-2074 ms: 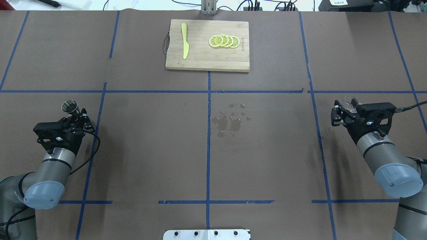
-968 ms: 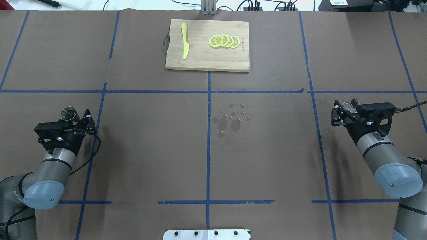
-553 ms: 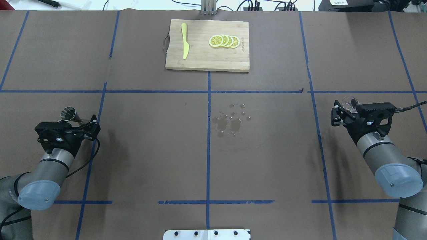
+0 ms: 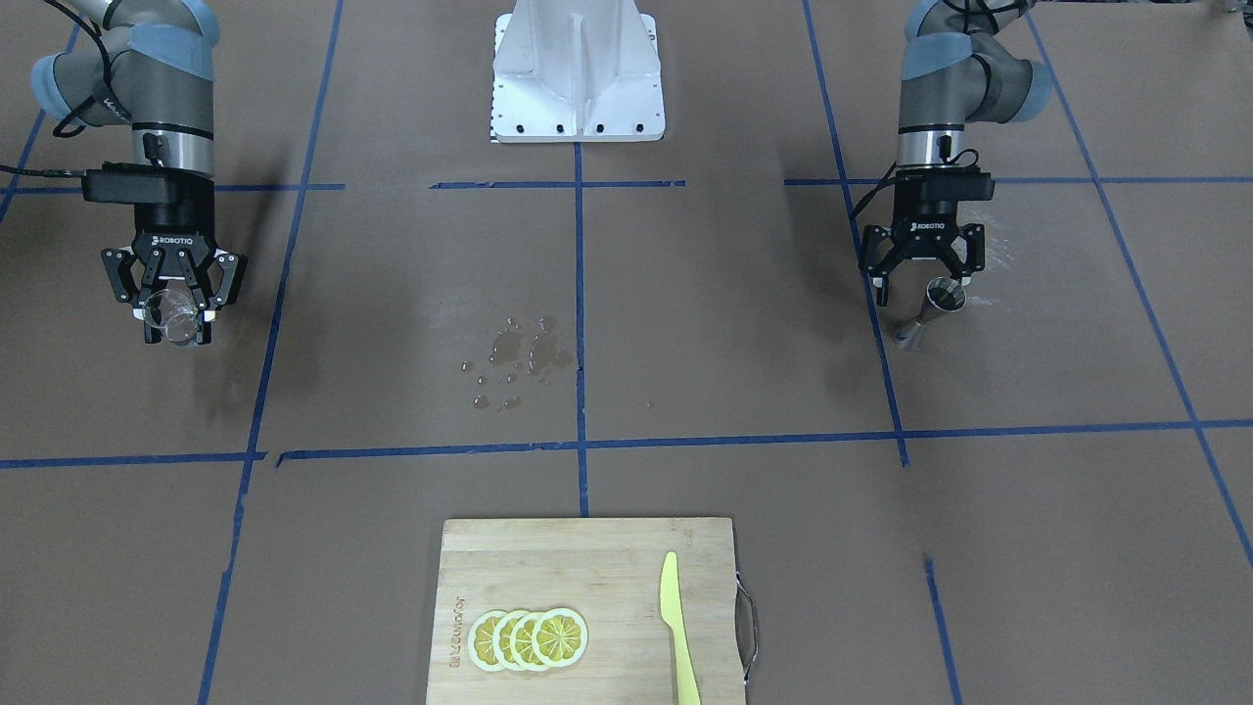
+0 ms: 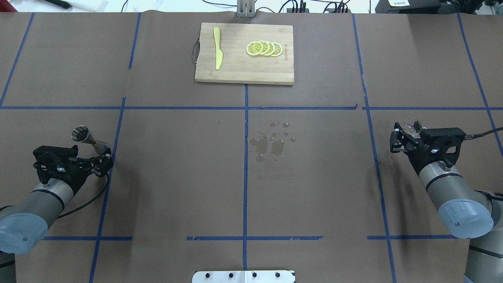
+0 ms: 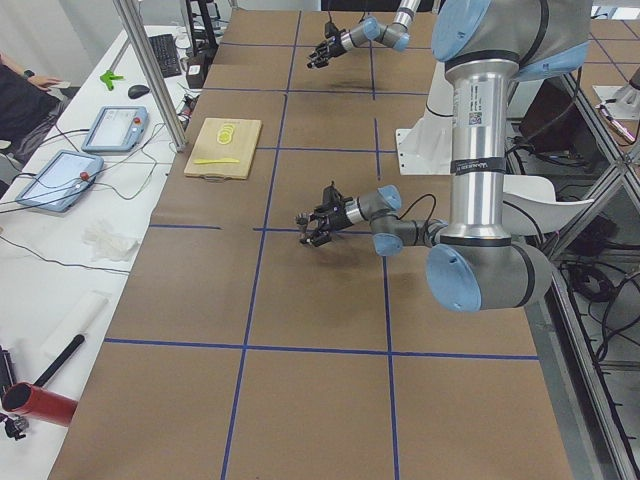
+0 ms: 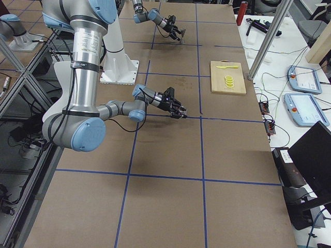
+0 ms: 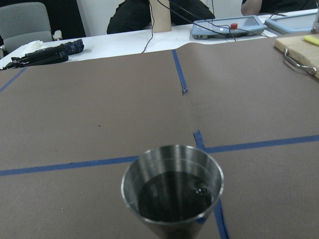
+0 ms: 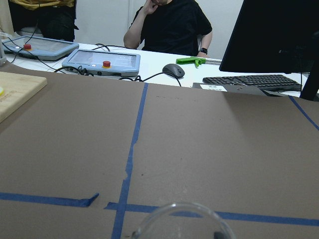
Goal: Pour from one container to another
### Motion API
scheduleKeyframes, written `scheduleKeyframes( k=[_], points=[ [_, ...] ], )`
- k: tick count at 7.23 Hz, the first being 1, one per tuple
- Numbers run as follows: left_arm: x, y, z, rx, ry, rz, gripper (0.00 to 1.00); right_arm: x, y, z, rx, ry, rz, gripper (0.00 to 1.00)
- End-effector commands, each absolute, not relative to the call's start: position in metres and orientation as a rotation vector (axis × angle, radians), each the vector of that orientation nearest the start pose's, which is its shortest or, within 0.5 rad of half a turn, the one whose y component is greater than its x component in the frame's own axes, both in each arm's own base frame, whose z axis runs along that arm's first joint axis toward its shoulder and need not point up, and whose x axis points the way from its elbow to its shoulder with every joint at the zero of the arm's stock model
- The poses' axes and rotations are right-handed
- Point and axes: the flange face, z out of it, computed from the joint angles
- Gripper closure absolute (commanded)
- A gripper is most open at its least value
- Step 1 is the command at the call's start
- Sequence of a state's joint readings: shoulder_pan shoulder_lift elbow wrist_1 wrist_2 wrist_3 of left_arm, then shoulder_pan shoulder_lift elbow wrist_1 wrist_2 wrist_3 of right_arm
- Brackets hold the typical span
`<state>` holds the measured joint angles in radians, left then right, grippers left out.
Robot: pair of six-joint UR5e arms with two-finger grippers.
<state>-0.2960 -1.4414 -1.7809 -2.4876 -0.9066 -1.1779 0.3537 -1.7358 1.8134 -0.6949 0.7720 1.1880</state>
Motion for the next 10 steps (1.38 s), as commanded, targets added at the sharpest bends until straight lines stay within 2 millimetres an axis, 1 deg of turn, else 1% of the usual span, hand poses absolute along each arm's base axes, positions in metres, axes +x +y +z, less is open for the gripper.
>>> scheduleKeyframes(
  k=[1,2,4,5,6,7,8,9,10],
  points=[
    [0.357,-0.306,0.500,0.835,0.733,-0.166,0.00,-0.347,-0.333,0.515,1.013,-0.587,0.366,1.00],
    [0.349,-0.301,0.502,0.804,0.743,-0.144,0.00,-0.356,-0.323,0.513,1.010,-0.625,0.410,1.00],
    [0.345,-0.299,0.500,0.784,0.757,-0.133,0.00,-0.367,-0.309,0.514,0.992,-0.660,0.421,1.00],
    [0.336,-0.296,0.494,0.791,0.757,-0.121,0.00,-0.371,-0.305,0.518,0.994,-0.657,0.413,1.00],
    [0.325,-0.292,0.481,0.805,0.762,-0.084,0.00,-0.376,-0.299,0.521,0.998,-0.654,0.399,1.00],
    [0.321,-0.292,0.480,0.796,0.766,-0.077,0.00,-0.379,-0.297,0.523,0.996,-0.653,0.391,1.00],
    [0.321,-0.292,0.480,0.795,0.767,-0.076,0.00,-0.380,-0.295,0.526,0.994,-0.650,0.383,0.92],
    [0.321,-0.292,0.480,0.796,0.766,-0.076,0.00,-0.383,-0.293,0.535,0.991,-0.635,0.370,0.88],
    [0.321,-0.292,0.480,0.796,0.766,-0.076,0.00,-0.385,-0.290,0.541,0.987,-0.629,0.359,0.77]
  ],
)
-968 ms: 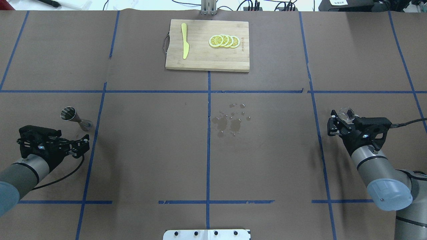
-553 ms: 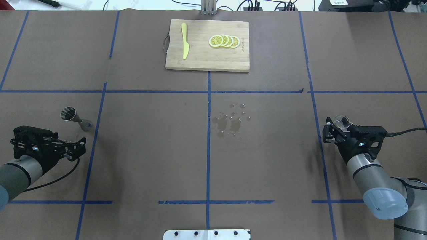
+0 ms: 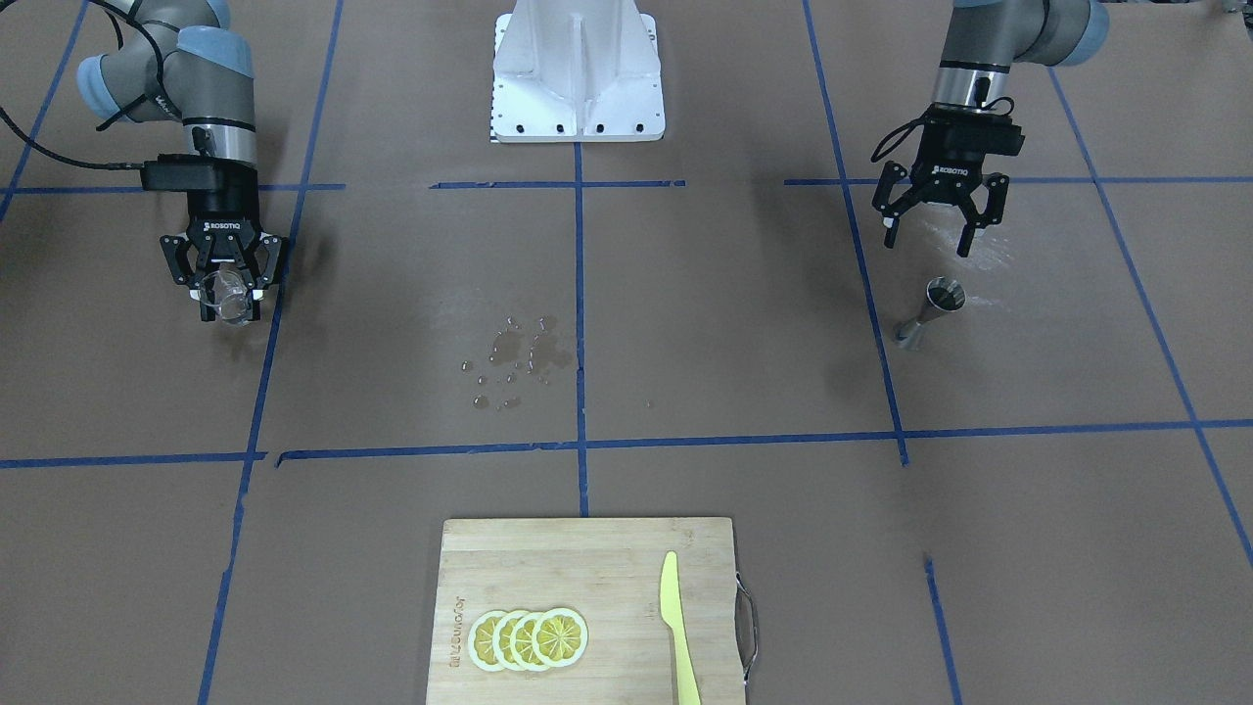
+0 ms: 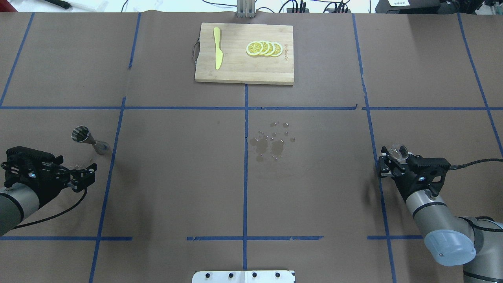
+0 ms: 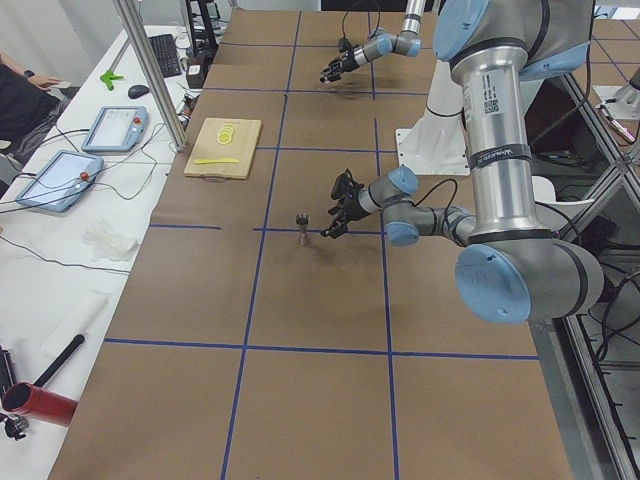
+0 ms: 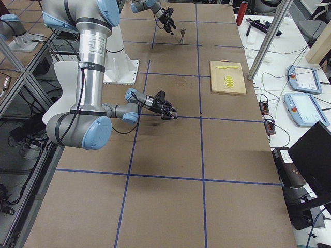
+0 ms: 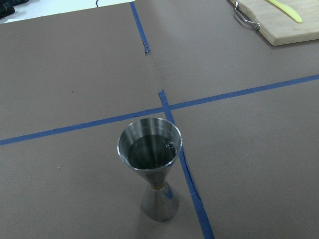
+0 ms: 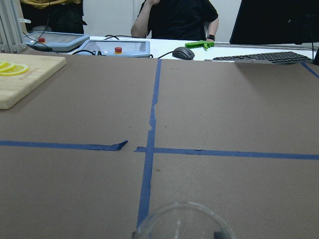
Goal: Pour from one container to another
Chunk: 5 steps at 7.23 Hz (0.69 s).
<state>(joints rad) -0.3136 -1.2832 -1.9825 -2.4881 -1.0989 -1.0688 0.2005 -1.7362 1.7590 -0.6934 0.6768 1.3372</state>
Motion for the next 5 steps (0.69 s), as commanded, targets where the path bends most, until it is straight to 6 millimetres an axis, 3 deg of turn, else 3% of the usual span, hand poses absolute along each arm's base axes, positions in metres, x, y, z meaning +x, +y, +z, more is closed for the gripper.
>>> scheduleKeyframes(
  k=[1,3,4,5],
  points=[
    [0.3203,-0.2919,0.4815,0.795,0.763,-0.075,0.00,-0.3880,-0.2875,0.5442,0.985,-0.626,0.350,0.65],
    [0.3203,-0.2925,0.4839,0.795,0.757,-0.074,0.00,-0.3892,-0.2850,0.5448,0.983,-0.627,0.343,0.53],
    [0.3198,-0.2930,0.4839,0.795,0.757,-0.075,0.00,-0.3898,-0.2850,0.5443,0.982,-0.628,0.343,0.41],
    [0.3188,-0.2939,0.4831,0.797,0.757,-0.078,0.00,-0.3898,-0.2850,0.5435,0.982,-0.630,0.344,0.22]
  ],
)
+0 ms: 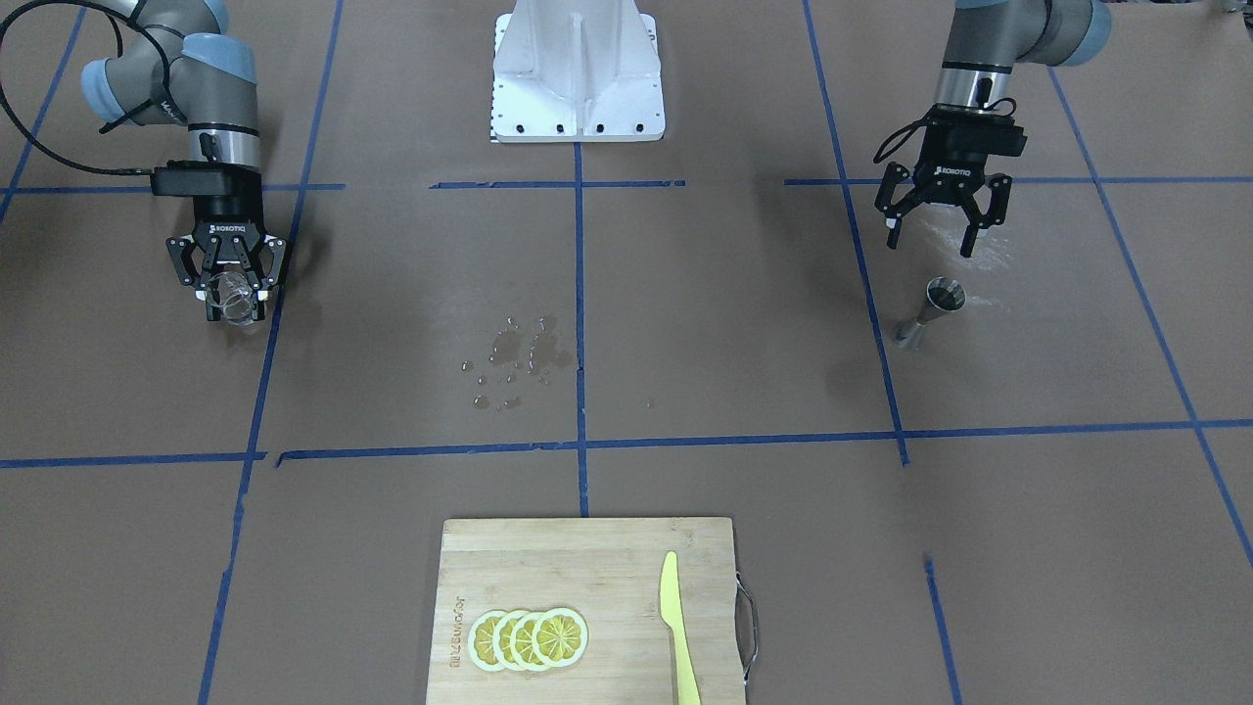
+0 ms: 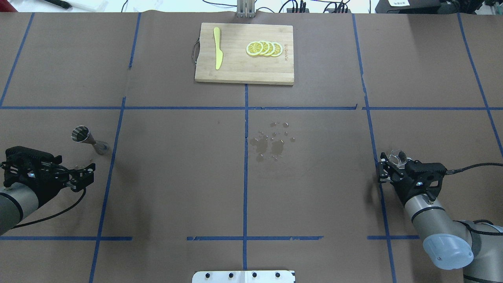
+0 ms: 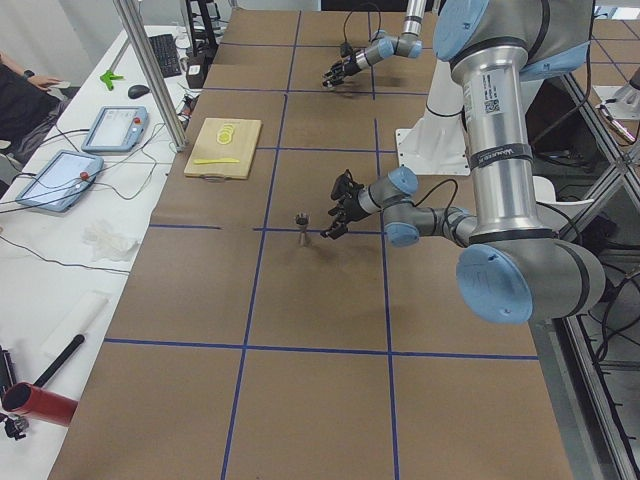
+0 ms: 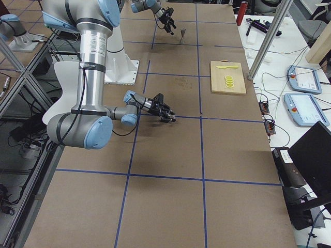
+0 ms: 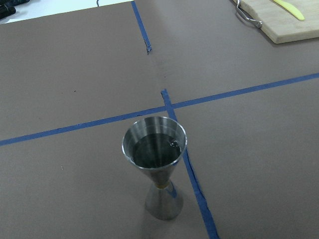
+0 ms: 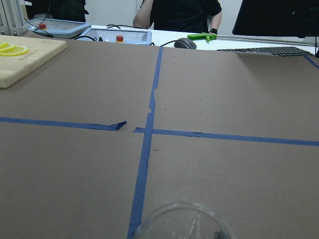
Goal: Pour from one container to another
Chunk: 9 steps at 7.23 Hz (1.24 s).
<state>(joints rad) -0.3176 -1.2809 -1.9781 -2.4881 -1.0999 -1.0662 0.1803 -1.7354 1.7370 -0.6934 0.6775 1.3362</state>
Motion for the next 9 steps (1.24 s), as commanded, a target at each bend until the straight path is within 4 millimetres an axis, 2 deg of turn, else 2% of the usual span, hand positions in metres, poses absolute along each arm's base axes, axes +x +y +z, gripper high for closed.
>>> scheduleKeyframes(
  k=[1,3,7,9],
  points=[
    [0.318,-0.294,0.483,0.798,0.756,-0.080,0.00,-0.390,-0.285,0.543,0.982,-0.631,0.344,0.13],
    [0.319,-0.295,0.483,0.798,0.756,-0.080,0.00,-0.390,-0.285,0.542,0.982,-0.634,0.346,0.02],
    [0.319,-0.295,0.480,0.801,0.758,-0.069,0.00,-0.388,-0.285,0.540,0.980,-0.645,0.352,0.01],
    [0.319,-0.295,0.479,0.802,0.761,-0.070,0.00,-0.352,-0.277,0.560,0.976,-0.695,0.365,0.01]
  ],
)
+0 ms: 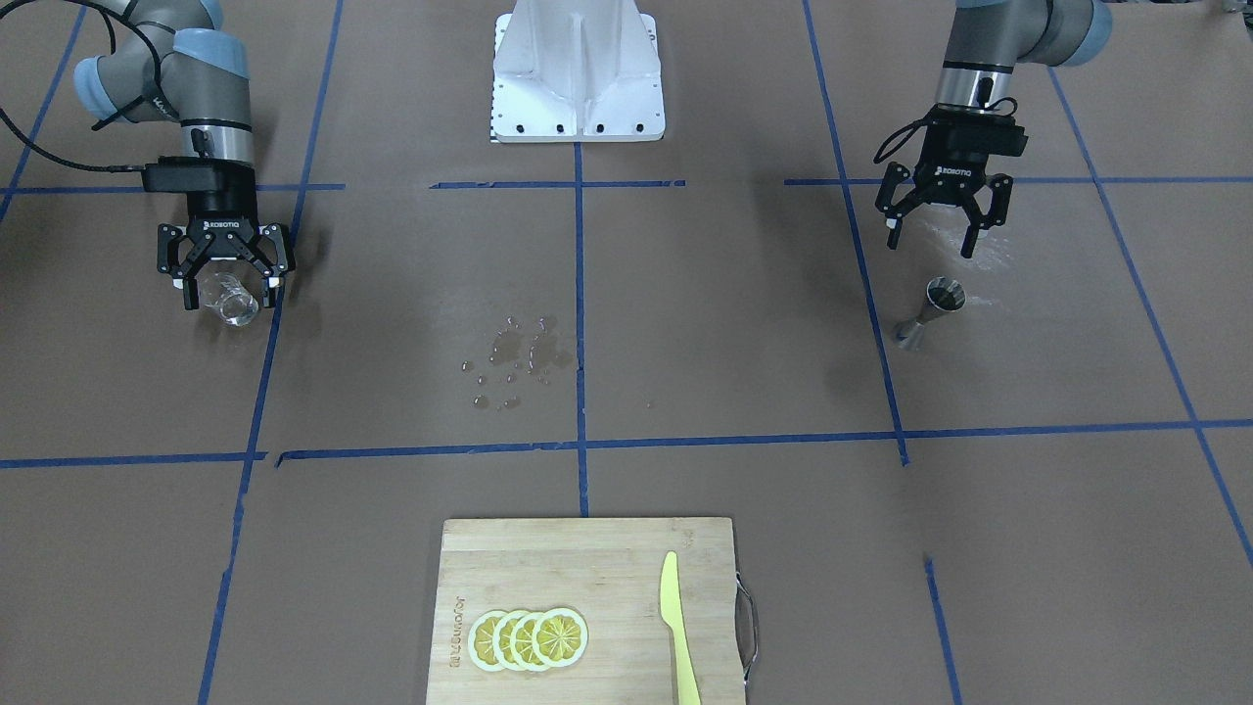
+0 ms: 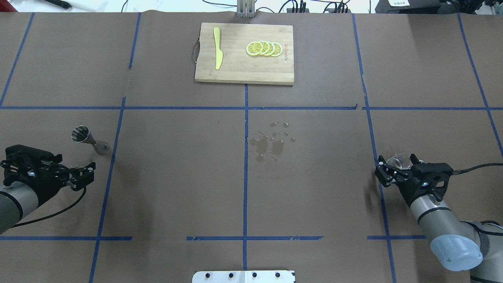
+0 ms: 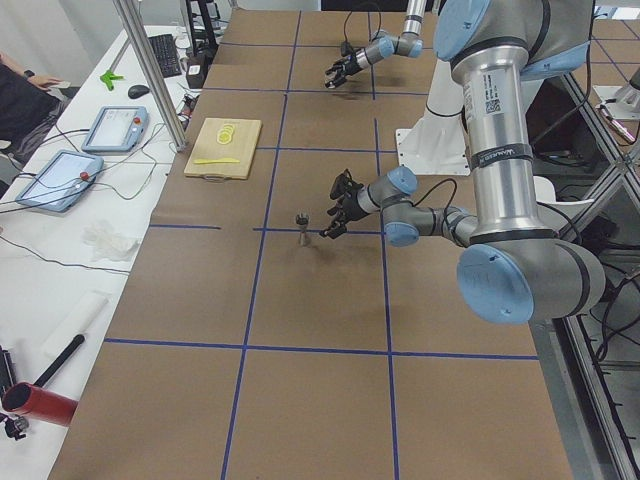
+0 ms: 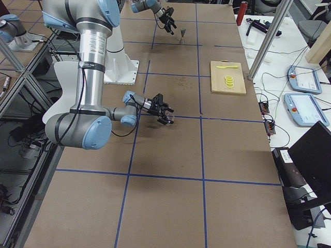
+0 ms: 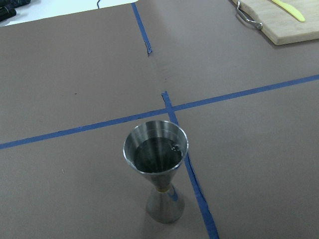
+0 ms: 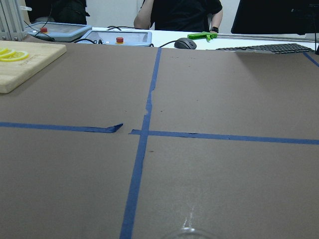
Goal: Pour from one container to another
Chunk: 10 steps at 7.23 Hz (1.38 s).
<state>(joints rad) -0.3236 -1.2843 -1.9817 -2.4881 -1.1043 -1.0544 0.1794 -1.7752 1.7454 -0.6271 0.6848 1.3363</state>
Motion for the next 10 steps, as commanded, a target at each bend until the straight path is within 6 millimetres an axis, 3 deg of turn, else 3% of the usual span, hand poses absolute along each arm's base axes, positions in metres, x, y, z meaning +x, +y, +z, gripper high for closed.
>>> scheduleKeyframes(
  k=[1,3,4,5,6,7,9,10],
  points=[
    [0.319,-0.295,0.477,0.803,0.764,-0.071,0.00,-0.353,-0.272,0.559,0.969,-0.713,0.359,0.00],
    [0.312,-0.301,0.477,0.748,0.791,-0.027,0.00,-0.365,-0.253,0.545,0.932,-0.769,0.320,0.00],
    [0.307,-0.303,0.469,0.738,0.811,-0.003,0.00,-0.365,-0.246,0.550,0.907,-0.772,0.291,0.00],
    [0.307,-0.302,0.467,0.737,0.816,-0.002,0.00,-0.353,-0.238,0.544,0.882,-0.789,0.269,0.00],
    [0.309,-0.299,0.462,0.712,0.843,0.019,0.00,-0.320,-0.230,0.529,0.831,-0.812,0.240,0.00],
    [0.306,-0.297,0.453,0.707,0.865,0.024,0.00,-0.300,-0.225,0.518,0.791,-0.828,0.218,0.00],
    [0.301,-0.286,0.456,0.634,0.895,0.074,0.00,-0.293,-0.211,0.514,0.647,-0.872,0.137,0.00],
    [0.289,-0.274,0.449,0.566,0.935,0.117,0.00,-0.273,-0.198,0.499,0.521,-0.909,0.069,0.00]
  ],
)
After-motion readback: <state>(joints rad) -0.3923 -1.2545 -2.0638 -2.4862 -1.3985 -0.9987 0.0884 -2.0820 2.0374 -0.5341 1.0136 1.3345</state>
